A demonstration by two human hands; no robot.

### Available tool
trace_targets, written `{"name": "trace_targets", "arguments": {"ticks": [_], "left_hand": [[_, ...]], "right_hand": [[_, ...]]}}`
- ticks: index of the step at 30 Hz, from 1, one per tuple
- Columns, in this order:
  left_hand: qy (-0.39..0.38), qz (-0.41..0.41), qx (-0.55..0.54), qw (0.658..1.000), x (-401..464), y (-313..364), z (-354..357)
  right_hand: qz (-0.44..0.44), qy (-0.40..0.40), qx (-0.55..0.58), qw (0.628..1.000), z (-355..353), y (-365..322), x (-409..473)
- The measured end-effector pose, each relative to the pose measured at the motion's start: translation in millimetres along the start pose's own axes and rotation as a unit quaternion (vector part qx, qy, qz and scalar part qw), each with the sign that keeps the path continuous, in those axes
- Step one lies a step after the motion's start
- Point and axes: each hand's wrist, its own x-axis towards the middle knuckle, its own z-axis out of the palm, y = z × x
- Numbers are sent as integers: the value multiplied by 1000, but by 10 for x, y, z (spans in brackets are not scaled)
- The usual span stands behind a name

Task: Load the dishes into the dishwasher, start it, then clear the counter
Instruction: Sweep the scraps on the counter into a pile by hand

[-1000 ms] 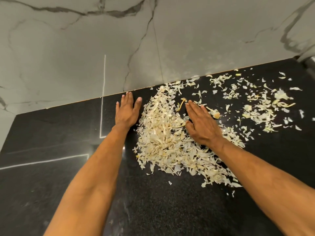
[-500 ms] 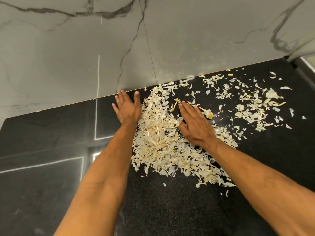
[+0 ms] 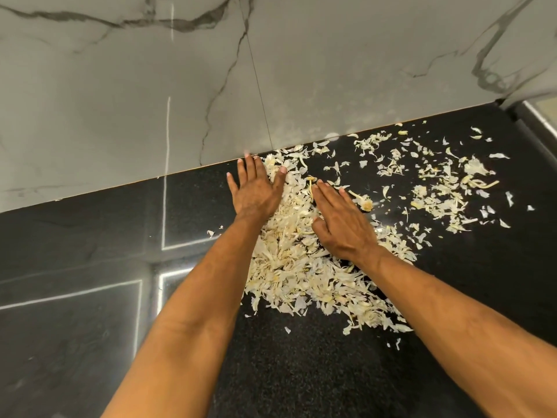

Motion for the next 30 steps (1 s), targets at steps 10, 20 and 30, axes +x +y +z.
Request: {"name": "trace_targets", "arguments": {"ticks": [10,20,30], "left_hand": [[-18,105,-135,985,-26,-198,-188],[17,-7,-115,993,-551,-940,-200],[-53,110,-208,970,-1045,-21,36]], "right_hand": [[-3,-2,7,1000,2,0,3],[-12,1,1,1000,18,17,-11],[2,-28,179,983,-178,112,-127]]}}
